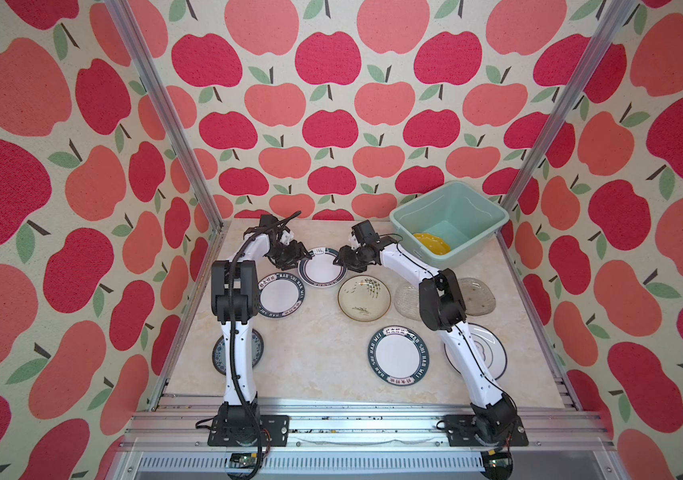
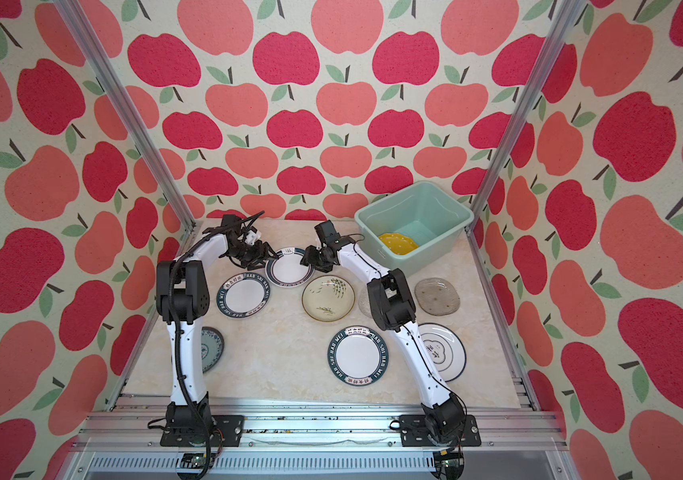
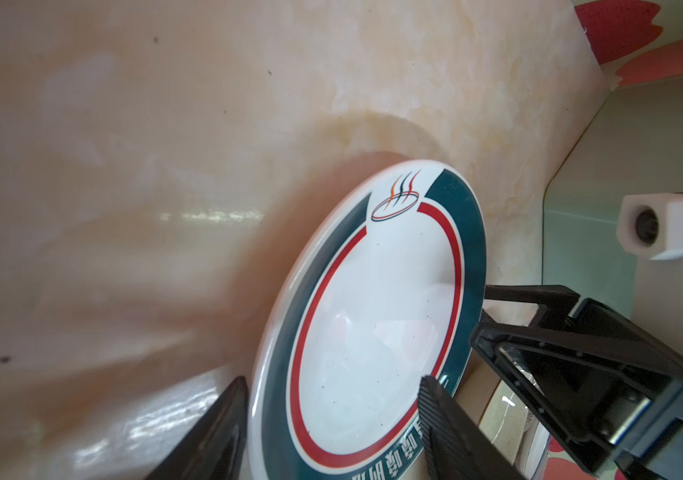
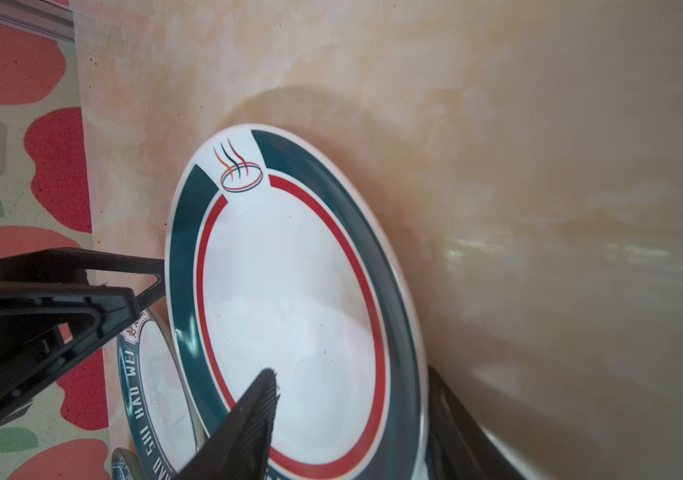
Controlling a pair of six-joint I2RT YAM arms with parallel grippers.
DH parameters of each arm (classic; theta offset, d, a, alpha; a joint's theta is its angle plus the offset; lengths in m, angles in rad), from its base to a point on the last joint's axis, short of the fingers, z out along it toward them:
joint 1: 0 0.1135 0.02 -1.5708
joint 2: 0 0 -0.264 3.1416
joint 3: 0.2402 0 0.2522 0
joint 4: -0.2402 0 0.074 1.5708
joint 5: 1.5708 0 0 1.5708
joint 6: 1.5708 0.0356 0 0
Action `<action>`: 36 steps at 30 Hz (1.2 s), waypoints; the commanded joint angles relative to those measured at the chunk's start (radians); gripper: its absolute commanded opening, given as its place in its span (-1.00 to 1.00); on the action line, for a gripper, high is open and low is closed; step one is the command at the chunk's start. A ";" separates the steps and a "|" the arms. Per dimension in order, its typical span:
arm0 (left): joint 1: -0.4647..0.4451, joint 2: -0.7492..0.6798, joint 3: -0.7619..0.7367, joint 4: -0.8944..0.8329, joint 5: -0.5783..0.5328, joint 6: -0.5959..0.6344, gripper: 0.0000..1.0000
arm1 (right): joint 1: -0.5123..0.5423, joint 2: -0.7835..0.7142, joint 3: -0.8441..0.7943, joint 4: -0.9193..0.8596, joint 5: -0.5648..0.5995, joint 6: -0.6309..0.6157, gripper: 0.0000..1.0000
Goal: Place the plates into the plastic bin on the countertop
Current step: 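Move both grippers to the red-and-green rimmed plate's opposite edges, then lift the red-and-green plate on edge with the right gripper while the left gripper withdraws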
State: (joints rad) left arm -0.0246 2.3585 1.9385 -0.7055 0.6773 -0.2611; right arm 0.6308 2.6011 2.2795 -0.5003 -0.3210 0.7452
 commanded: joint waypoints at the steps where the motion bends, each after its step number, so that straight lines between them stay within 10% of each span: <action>1: -0.013 0.020 -0.006 0.009 0.058 -0.013 0.25 | -0.003 -0.008 -0.039 0.081 -0.061 0.039 0.10; 36: -0.017 -0.079 -0.035 0.070 0.052 -0.131 0.27 | -0.030 -0.182 -0.054 0.045 -0.064 -0.011 -0.91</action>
State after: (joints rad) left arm -0.0368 2.3489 1.9198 -0.6559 0.7158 -0.3656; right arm 0.6010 2.4950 2.2284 -0.4046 -0.3897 0.7708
